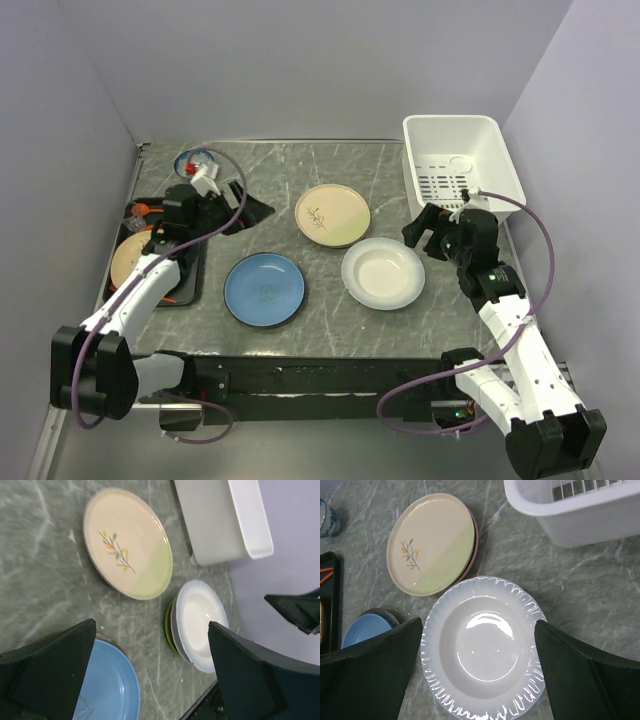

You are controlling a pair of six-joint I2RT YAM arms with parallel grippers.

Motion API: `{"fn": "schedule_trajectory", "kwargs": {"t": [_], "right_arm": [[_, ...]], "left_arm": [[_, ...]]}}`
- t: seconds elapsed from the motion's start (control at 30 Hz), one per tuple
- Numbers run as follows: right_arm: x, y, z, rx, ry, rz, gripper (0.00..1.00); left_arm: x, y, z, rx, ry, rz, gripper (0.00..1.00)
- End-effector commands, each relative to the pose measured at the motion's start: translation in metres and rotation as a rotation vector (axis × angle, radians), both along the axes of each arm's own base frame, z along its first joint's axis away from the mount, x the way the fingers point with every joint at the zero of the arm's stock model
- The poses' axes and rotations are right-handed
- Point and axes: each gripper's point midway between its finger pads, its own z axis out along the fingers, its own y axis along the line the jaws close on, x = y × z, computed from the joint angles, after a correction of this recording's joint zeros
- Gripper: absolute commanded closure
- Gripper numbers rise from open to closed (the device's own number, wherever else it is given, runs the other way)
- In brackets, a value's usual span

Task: Place the plates into the plastic bin on the countertop
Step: Pick up the plate at the center of the board.

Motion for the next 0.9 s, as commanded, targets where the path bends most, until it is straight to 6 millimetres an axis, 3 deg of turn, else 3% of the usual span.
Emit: {"fn": "schedule_trajectory", "kwargs": {"t": [0.0, 0.27, 0.87], "right_arm": [[-0.002, 0.005, -0.002, 0.003, -0.003, 0.034, 0.00], [-0.004, 0.007, -0.006, 0.006, 0.000, 0.046, 0.00], [-0.009, 0.008, -0.021, 0.019, 0.050, 0.045, 0.00]], "left_arm": [[-0.007, -0.038, -0.001, -0.014, -0.013, -0.100, 0.01], [-0.024, -0.103, -0.025, -0.029, 0.058, -0.248, 0.03], [-0.048, -0.189, -0.072, -0.011, 0.164, -0.418, 0.17]]}}
